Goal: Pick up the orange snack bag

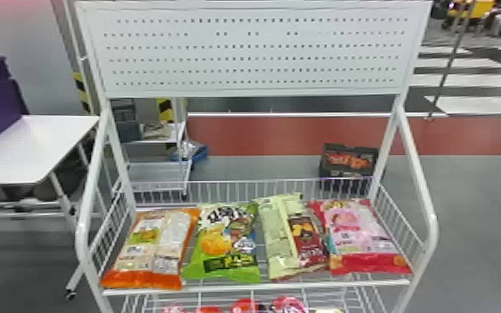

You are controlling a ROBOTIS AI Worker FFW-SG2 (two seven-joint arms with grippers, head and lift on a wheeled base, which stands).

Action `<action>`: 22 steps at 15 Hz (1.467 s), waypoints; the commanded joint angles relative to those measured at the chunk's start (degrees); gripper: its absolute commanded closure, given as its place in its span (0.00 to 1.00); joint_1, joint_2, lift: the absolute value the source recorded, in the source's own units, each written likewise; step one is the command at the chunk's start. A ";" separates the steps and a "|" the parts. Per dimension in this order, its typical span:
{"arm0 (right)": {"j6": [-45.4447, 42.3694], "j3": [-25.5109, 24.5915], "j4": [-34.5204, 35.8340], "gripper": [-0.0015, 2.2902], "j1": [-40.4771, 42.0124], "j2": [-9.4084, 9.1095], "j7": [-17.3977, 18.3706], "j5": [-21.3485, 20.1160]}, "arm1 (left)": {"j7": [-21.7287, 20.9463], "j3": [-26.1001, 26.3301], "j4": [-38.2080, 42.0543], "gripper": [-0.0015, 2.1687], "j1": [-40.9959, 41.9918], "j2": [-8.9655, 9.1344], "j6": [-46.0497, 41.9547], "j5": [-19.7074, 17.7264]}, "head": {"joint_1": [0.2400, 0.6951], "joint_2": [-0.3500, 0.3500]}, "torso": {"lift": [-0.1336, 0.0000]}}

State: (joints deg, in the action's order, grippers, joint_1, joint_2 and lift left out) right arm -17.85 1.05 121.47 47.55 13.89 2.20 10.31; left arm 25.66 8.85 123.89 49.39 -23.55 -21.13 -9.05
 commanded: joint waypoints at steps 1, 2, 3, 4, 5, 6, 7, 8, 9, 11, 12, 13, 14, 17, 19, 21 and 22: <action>-0.46 0.00 0.00 0.09 0.00 0.00 0.00 -0.02 | 0.00 -0.06 -0.06 0.01 0.00 0.00 0.00 0.00 | 0.57 0.50 | 1.00; -0.46 0.00 0.00 0.09 0.00 0.00 0.00 -0.02 | 0.00 -0.06 -0.06 0.01 0.00 0.00 0.00 0.00 | 0.57 0.50 | 1.00; -0.46 0.00 -0.09 0.09 0.00 0.00 0.00 -0.02 | 0.00 -0.06 -0.06 0.01 0.00 0.00 0.00 0.00 | 0.57 0.50 | 1.00; -0.46 0.00 -0.09 0.09 -0.09 0.00 0.00 -0.02 | 0.00 -0.06 -0.14 0.01 0.00 0.00 0.00 0.00 | 0.57 0.50 | 1.00; -0.46 0.00 -0.09 0.09 -0.09 0.00 0.00 -0.02 | 0.00 -0.06 -0.14 0.01 -0.09 0.00 0.00 0.00 | 0.57 0.50 | 1.00; -0.46 0.00 -0.09 0.09 -0.09 0.00 0.00 -0.02 | 0.00 -0.06 -0.32 0.01 -0.17 0.00 0.00 0.00 | 0.57 0.50 | 1.00; -0.46 0.00 -0.26 0.09 -0.09 0.00 0.00 0.07 | 0.00 -0.06 -0.23 0.01 -0.17 0.00 0.00 -0.09 | 0.57 0.50 | 1.00; -0.46 0.00 -0.26 0.09 -0.18 0.00 0.00 0.07 | 0.00 0.03 -0.32 0.01 -0.17 0.09 0.00 -0.27 | 0.57 0.50 | 1.00; -0.46 0.00 -0.35 0.09 -0.18 0.00 0.00 0.07 | 0.00 0.11 -0.41 0.01 -0.61 0.09 0.35 -0.44 | 0.57 0.50 | 1.00; -0.46 0.00 -0.35 0.09 -0.18 0.00 0.00 0.07 | 0.00 1.08 -1.64 0.02 -2.55 0.18 1.40 -0.44 | 0.57 0.50 | 1.00; -0.46 0.00 -0.35 0.09 -0.26 0.00 0.00 0.07 | 0.00 1.87 -2.69 0.02 -4.39 0.26 3.16 -0.71 | 0.57 0.50 | 1.00; -0.46 0.09 -0.44 0.09 -0.26 -0.09 0.00 0.07 | -0.09 2.49 -3.92 0.02 -6.59 0.44 4.39 -0.97 | 0.57 0.50 | 1.00; -0.46 0.09 -0.53 0.09 -0.26 -0.09 0.00 0.07 | 0.00 3.45 -5.24 0.02 -8.87 0.53 4.92 -1.41 | 0.57 0.50 | 1.00; -0.46 0.18 -0.62 0.09 -0.26 -0.18 0.00 -0.02 | 0.35 7.14 -11.04 0.02 -18.28 1.14 11.42 -2.90 | 0.57 0.50 | 1.00; -0.46 0.27 -0.62 0.09 -0.26 -0.18 0.00 -0.11 | 0.53 8.20 -15.35 0.02 -24.17 2.64 14.59 -3.61 | 0.57 0.50 | 1.00; -0.46 0.18 -0.62 0.09 -0.18 -0.18 0.00 -0.11 | 0.44 8.81 -18.69 0.02 -29.09 4.13 18.81 -3.78 | 0.57 0.50 | 1.00; -0.46 0.27 -0.62 0.09 -0.18 -0.18 0.00 -0.11 | 0.44 9.25 -20.27 0.02 -31.46 4.83 20.56 -3.87 | 0.57 0.50 | 1.00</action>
State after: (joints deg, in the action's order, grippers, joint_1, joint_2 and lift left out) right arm -18.32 1.31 120.85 47.33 13.68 2.20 10.20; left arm 26.10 17.52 105.89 21.32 -19.73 -3.25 -12.80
